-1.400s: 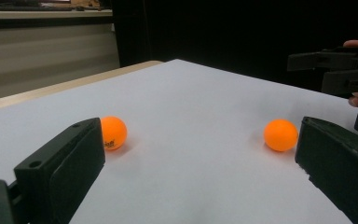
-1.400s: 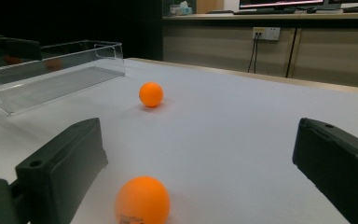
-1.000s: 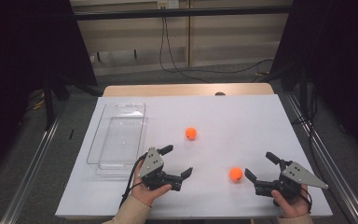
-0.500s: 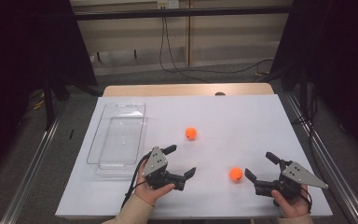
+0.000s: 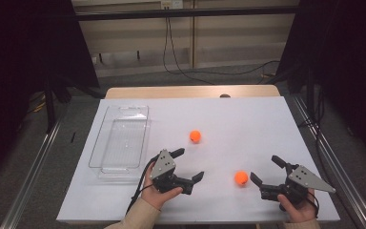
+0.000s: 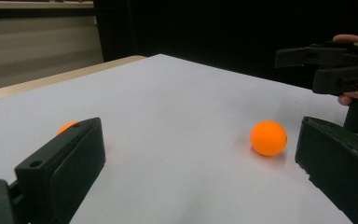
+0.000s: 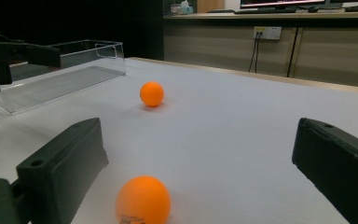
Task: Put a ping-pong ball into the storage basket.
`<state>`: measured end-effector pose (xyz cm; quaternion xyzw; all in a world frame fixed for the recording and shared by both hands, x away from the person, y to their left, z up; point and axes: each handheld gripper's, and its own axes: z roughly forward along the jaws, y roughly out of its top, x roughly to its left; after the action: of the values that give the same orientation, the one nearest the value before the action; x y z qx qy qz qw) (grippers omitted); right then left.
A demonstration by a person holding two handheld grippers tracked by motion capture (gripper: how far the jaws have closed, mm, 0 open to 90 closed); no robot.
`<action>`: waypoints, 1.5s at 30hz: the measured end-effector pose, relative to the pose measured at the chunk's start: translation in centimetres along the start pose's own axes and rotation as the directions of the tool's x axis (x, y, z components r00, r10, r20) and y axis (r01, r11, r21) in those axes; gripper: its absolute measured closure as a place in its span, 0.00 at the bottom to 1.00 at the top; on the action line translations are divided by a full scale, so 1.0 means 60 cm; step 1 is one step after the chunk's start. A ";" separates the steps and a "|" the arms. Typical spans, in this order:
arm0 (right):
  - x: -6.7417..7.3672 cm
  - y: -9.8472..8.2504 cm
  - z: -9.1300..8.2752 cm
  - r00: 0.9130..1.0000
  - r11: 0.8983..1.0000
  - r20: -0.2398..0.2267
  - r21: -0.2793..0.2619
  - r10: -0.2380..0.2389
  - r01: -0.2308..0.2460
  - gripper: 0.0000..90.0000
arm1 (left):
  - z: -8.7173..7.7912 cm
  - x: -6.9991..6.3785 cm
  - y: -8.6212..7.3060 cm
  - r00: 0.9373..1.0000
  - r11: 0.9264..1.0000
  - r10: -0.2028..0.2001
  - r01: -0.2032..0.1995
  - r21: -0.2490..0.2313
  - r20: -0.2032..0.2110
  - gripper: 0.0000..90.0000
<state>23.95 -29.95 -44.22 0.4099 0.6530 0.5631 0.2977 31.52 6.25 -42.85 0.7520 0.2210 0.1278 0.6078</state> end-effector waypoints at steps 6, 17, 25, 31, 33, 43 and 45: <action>-0.001 0.000 0.000 1.000 1.000 -0.001 -0.002 -0.001 0.001 0.02 | 0.005 -0.002 0.000 1.000 1.000 -0.008 0.008 0.001 0.004 0.02; 0.000 0.000 0.000 1.000 1.000 -0.001 0.000 -0.001 0.001 0.02 | 0.013 -0.005 0.000 1.000 1.000 0.000 0.000 0.011 0.016 0.02; 0.000 0.000 0.001 1.000 1.000 -0.001 0.001 -0.002 0.002 0.02 | 0.022 -0.008 0.001 1.000 1.000 0.002 -0.002 0.015 0.024 0.02; -0.001 0.000 0.001 1.000 1.000 -0.001 0.001 -0.004 0.004 0.02 | 0.027 -0.010 0.001 1.000 1.000 0.001 -0.002 0.018 0.028 0.02; -0.001 0.000 0.001 1.000 1.000 0.000 0.002 -0.004 0.004 0.02 | 0.028 -0.010 0.002 1.000 1.000 0.002 -0.003 0.019 0.027 0.02; -0.001 0.000 0.001 1.000 1.000 -0.001 0.002 -0.003 0.003 0.02 | 0.040 -0.015 0.003 0.999 1.000 -0.003 0.001 0.031 0.037 0.02; -0.001 0.000 0.001 1.000 1.000 -0.001 0.003 -0.003 0.003 0.02 | 0.040 -0.015 0.003 0.999 0.999 -0.001 0.000 0.032 0.039 0.02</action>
<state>24.01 -29.97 -44.24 0.4090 0.6545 0.5619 0.2977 31.90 3.70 -43.16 0.7640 0.2111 0.1092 0.5999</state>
